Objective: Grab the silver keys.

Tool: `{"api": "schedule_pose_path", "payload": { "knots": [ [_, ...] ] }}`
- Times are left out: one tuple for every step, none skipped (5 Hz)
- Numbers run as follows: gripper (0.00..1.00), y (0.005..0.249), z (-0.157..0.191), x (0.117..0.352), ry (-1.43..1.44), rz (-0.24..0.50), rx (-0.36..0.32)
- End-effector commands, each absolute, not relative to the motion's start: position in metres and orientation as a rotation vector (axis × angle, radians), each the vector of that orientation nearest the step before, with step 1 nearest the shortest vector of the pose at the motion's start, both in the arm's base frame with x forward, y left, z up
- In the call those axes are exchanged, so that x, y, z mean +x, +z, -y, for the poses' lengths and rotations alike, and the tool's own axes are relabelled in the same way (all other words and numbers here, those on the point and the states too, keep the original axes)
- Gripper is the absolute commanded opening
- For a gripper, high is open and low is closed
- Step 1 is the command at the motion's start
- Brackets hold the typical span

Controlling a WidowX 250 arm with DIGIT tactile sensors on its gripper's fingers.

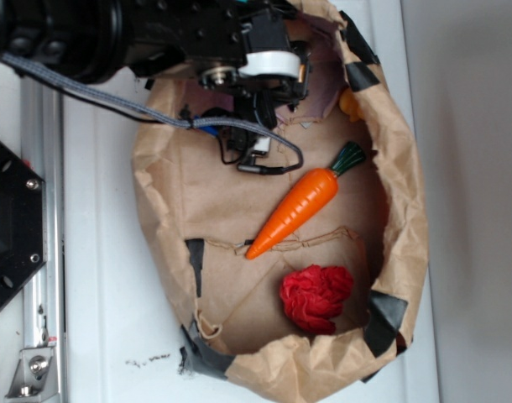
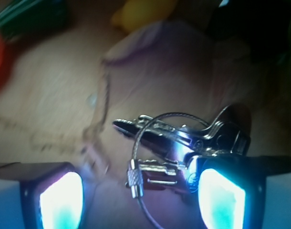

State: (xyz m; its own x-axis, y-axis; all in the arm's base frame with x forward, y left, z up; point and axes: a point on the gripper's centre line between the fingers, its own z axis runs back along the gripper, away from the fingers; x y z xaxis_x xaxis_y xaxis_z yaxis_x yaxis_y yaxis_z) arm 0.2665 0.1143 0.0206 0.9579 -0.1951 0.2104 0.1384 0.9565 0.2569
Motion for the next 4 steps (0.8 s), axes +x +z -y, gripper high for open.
{"api": "schedule_pose_path", "payload": {
  "knots": [
    [0.00,0.0190,-0.1259,0.2771,-0.124,0.269,0.273],
    [0.00,0.0199,-0.1255,0.2768,-0.120,0.274,0.273],
    [0.00,0.0210,-0.1247,0.2768,-0.121,0.279,0.269],
    [0.00,0.0221,-0.1242,0.2774,-0.120,0.285,0.265]
  ]
}}
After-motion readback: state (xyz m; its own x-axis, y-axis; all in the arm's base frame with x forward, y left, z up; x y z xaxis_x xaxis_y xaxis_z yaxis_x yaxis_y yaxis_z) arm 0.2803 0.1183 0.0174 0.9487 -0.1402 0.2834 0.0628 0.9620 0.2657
